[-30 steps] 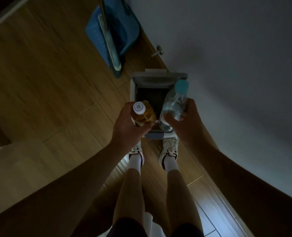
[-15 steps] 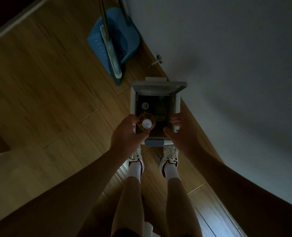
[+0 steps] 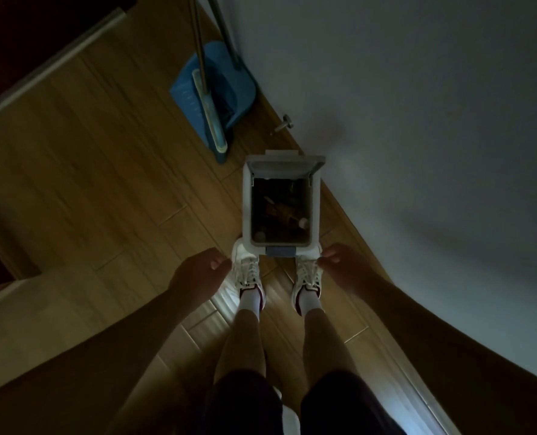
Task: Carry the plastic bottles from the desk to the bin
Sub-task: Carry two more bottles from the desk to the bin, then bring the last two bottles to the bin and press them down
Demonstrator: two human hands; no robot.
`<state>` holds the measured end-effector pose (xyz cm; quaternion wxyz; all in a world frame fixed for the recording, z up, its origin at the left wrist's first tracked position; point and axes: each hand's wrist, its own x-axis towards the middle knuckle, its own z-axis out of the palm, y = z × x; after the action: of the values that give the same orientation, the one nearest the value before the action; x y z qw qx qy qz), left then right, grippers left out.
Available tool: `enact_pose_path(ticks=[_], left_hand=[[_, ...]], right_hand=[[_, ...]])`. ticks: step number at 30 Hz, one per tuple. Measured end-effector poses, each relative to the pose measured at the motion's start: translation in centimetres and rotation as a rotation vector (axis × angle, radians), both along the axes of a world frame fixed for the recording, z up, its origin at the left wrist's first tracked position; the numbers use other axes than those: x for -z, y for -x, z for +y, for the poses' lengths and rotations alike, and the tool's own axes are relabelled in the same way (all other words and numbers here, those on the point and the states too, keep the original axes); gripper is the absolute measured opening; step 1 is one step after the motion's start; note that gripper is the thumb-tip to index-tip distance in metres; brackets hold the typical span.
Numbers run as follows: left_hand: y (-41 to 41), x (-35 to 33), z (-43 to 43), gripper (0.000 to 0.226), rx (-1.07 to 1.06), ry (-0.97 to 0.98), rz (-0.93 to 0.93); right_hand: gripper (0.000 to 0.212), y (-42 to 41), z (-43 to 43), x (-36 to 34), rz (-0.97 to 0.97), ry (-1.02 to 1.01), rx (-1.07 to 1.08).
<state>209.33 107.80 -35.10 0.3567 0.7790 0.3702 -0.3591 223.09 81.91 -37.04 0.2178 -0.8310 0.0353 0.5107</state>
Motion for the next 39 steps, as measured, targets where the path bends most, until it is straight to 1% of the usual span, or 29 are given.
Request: enact_pose_path(ticks=[3,6,8,12,14,16,18,21,26,30,32,34,36,39], left_hand=[[1.2,-4.8,0.8,0.024,0.002,0.025,0.024],[2.6,-10.1,2.0,0.023,-0.002,0.048,0.006],[3.2,-14.0,2.7,0.022,0.000,0.062,-0.026],[3.3,-20.7,3.9,0.018,-0.036,0.089,-0.128],[3.2,-22.9,4.2,0.019,-0.066,0.105,-0.171],[3.3,-24.5,3.8,0.020,-0.020,0.120,-0.174],[3.2,-25.8,2.7,0.022,0.071,0.110,-0.166],[3.1,-27.0,0.5,0.016,0.172,0.085,-0.220],[2.9,-28.8,-4.1,0.023,0.293,0.092,-0.307],[2.9,-29.9,-8.1,0.030,0.337,0.103,-0.294],[2.0,-30.3,-10.6,0.028,0.363,0.126,-0.311],[1.2,-30.5,-13.6,0.022,0.433,0.131,-0.301],[0.4,-30.2,-16.5,0.020,0.499,0.134,-0.270],[-1.4,-29.5,-21.3,0.025,0.616,0.137,-0.229]], right_hand=[[0.025,0.1,-0.9,-4.0,0.022,0.045,-0.019],[0.019,0.7,-1.8,-8.8,0.065,0.026,0.044],[0.010,1.4,-2.5,-12.6,0.065,-0.017,0.105],[0.014,4.3,-4.1,-19.8,-0.011,-0.075,0.259],[0.008,6.3,-5.2,-23.2,-0.047,-0.092,0.368],[0.008,8.5,-6.3,-25.9,-0.084,-0.119,0.448],[0.010,10.4,-7.7,-27.8,-0.110,-0.149,0.495],[0.009,13.4,-10.3,-29.3,-0.147,-0.154,0.557],[0.011,18.7,-15.6,-29.6,-0.185,-0.130,0.709],[0.009,23.6,-20.1,-29.7,-0.210,-0.104,0.777],[0.011,25.6,-22.5,-30.0,-0.246,-0.108,0.839],[0.014,28.0,-24.9,-30.6,-0.269,-0.100,0.941],[0.010,30.9,-27.0,-31.3,-0.307,-0.106,1.092],[0.006,35.5,-29.2,-32.0,-0.346,-0.104,1.290]])
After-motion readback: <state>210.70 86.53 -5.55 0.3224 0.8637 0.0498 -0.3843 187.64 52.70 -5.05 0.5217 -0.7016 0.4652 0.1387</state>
